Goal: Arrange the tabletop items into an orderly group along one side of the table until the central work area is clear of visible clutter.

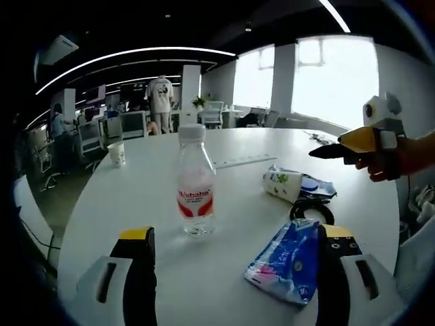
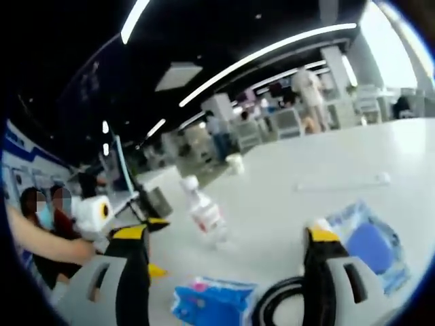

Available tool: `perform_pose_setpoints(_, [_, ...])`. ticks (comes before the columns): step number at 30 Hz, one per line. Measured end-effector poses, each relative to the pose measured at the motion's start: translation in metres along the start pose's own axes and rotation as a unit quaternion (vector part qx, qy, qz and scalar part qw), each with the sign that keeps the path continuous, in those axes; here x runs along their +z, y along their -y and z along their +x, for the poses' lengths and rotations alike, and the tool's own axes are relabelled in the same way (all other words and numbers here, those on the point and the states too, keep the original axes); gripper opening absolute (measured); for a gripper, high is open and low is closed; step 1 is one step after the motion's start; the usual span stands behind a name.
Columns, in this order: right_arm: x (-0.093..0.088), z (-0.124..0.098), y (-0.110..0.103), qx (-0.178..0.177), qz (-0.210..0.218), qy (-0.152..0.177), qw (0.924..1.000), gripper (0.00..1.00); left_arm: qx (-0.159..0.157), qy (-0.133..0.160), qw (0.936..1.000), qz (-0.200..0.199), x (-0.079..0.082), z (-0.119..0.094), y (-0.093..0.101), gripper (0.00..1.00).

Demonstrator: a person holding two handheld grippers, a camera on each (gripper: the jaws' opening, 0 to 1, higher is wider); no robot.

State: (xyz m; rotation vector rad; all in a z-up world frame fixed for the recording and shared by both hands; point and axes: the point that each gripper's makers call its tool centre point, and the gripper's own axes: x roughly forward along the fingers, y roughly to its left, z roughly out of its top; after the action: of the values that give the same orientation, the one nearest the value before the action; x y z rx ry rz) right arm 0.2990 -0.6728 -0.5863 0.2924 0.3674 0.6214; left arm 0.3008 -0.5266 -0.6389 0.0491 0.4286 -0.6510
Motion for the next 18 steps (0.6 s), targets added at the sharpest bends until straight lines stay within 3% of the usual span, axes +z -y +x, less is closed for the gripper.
perform_pose_setpoints(11, [-0.003, -0.034, -0.001, -0.024, 0.000, 0.011, 0.9997, 0.93, -0.018, -0.004, 0.9997, 0.016, -0.002, -0.022, 0.007, 1.00])
perform_pose_setpoints(18, [-0.020, -0.076, 0.010, -0.059, -0.002, 0.004, 0.9983, 0.93, -0.038, -0.015, 0.9988, 0.027, -0.007, -0.040, 0.016, 1.00])
